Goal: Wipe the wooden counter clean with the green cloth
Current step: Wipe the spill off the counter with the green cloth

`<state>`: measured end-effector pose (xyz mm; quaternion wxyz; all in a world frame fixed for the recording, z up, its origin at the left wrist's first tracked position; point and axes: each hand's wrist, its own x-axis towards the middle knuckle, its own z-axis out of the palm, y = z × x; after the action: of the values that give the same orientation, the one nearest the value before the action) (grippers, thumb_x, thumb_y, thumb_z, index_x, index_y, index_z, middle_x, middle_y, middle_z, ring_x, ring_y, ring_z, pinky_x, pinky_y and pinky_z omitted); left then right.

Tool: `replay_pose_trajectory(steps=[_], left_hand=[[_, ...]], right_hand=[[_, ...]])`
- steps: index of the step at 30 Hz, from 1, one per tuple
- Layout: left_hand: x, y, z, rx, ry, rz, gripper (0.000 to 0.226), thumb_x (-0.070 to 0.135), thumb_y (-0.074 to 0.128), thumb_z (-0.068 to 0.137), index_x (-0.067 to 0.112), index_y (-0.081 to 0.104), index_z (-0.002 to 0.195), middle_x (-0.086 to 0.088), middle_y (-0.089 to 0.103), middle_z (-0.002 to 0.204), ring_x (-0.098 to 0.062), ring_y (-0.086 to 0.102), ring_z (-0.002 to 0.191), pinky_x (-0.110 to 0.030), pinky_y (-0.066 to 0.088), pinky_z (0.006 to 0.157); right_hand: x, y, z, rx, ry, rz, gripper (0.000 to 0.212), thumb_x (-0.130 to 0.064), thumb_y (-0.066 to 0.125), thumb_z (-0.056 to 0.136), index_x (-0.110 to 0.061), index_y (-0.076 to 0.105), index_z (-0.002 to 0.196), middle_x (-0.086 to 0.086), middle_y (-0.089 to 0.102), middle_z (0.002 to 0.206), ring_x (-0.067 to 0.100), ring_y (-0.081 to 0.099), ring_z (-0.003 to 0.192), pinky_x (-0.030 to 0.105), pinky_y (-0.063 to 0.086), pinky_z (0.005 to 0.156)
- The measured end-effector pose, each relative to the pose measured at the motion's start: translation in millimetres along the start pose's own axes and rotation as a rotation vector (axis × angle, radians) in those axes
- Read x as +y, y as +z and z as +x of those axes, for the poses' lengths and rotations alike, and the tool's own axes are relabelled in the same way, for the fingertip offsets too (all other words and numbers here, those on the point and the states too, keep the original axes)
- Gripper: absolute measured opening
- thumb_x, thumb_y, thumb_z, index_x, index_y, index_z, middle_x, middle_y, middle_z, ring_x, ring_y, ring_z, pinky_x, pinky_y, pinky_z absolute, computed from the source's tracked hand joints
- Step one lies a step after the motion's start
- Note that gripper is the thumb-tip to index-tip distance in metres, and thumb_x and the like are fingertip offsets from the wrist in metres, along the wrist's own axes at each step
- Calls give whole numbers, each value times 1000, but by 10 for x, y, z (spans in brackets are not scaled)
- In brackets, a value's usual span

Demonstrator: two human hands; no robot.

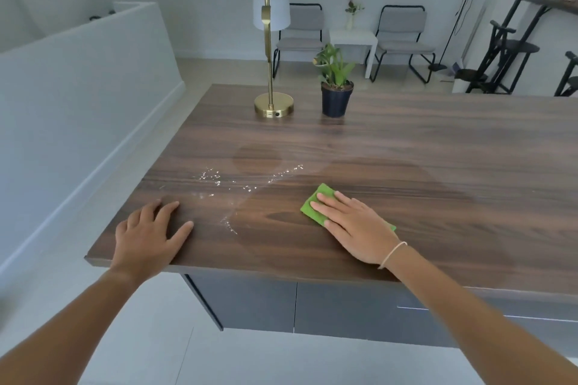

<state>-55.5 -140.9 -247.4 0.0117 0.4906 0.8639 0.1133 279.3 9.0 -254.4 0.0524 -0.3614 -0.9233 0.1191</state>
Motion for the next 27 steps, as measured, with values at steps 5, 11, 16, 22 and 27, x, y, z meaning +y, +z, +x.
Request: replay_pose_trajectory(steps=[5,11,16,22,27], left_hand=[[-120,-127,224,22,30,-52,62,58,28,83,25,49,130,-7,47,140,-32,40,130,-50,25,109],[-215,12,375,2,34,-86,52,48,42,91,24,43,136,-7,38,148,-26,30,140,-44,19,118],[-210,19,394,6,40,-86,55,52,40,88,26,41,137,-3,36,149,-22,28,140,-41,18,119],[-244,52,400,19,44,-92,56,55,38,87,28,40,137,-1,36,149,-21,28,140,-40,16,119],[-240,57,393,28,42,-85,56,55,37,88,28,39,137,-1,34,150,-21,27,141,-40,16,119]], right_hand=[[808,-275,99,-22,259,-12,47,-34,24,100,-35,17,146,-14,9,156,15,6,146,40,12,119],[1043,-350,1222,8,541,-101,48,-30,16,99,-30,13,147,-9,9,158,23,9,145,44,17,116],[143,-156,1885,-52,316,-49,49,-31,16,99,-32,11,148,-10,5,159,21,4,146,40,10,118],[-214,92,1093,-33,-168,7,45,-38,20,99,-51,2,138,-29,1,148,1,-5,140,27,3,115],[493,-148,1546,-63,121,-39,47,-33,19,100,-36,10,145,-12,6,157,14,2,146,37,7,120]])
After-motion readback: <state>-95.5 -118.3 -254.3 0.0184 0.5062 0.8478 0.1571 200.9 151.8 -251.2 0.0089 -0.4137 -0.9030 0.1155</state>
